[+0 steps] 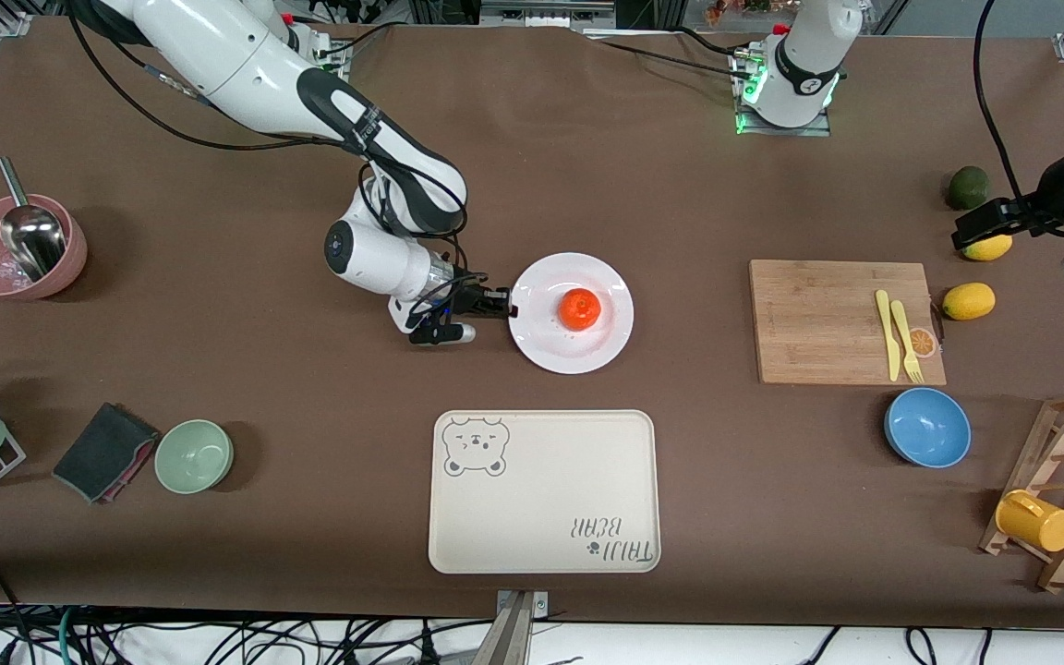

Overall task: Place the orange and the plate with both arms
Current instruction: 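Grip the white plate rim with the right gripper, then slide the plate with the right gripper onto the bear placemat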

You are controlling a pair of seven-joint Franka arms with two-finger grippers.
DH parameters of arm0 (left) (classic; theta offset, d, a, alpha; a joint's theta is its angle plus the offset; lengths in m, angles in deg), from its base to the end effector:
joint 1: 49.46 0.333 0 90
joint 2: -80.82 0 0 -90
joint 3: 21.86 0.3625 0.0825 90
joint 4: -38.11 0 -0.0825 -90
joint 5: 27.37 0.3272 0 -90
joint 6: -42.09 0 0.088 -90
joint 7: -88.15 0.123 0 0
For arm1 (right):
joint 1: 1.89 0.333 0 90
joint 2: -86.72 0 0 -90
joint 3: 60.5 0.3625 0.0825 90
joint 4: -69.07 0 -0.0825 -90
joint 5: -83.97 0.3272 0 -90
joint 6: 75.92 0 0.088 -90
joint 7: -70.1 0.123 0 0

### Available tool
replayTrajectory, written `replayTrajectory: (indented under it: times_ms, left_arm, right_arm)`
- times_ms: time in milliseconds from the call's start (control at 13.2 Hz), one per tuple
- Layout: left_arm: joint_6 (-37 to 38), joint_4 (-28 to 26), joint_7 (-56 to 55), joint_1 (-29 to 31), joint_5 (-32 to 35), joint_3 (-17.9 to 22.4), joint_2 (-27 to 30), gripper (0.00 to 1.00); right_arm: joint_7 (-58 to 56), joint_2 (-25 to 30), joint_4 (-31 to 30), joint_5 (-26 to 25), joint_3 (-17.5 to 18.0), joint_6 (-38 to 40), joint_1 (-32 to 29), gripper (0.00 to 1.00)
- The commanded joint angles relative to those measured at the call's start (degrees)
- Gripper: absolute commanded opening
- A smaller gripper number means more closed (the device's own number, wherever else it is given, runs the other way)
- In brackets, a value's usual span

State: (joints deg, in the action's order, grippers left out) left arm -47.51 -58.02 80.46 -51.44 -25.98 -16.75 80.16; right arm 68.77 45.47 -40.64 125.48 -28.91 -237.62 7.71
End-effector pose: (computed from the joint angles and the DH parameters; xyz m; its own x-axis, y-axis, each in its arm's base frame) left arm 0.4924 0.0296 0.6048 0.9748 0.1876 -0.1206 0.1838 -0.9821 -0.0416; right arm 0.5269 0.3639 0.2402 0.9941 -0.0732 -0.0804 -0.1070 -0.7896 -0.6042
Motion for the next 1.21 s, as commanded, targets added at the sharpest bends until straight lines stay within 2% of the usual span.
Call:
replayTrajectory:
  times_ms: [0,304,455,683,1138]
  left_arm:
    - [1.5,1.8,0.9,0.2,-1.1,0.2,-0.7,1.0]
    - [1.6,1.8,0.9,0.3,-1.0,0.2,-0.7,1.0]
    - [1.6,1.8,0.9,0.3,-1.0,0.2,-0.7,1.0]
    - [1.6,1.8,0.9,0.3,-1.0,0.2,-0.7,1.0]
    - [1.8,1.8,1.0,0.4,-1.0,0.3,-0.7,1.0]
  right_arm:
    - [-1.0,-1.6,1.8,0.3,-0.3,-1.3,-0.1,0.0]
    - [-1.0,-1.0,2.2,0.8,0.4,-0.8,-3.7,0.0]
    - [-1.0,-1.0,4.0,1.6,3.4,0.7,-7.3,0.0]
    - [-0.9,-1.0,6.0,1.9,9.6,3.0,-14.3,0.0]
    - [-0.3,-3.4,16.3,5.4,9.3,7.5,-15.5,0.0]
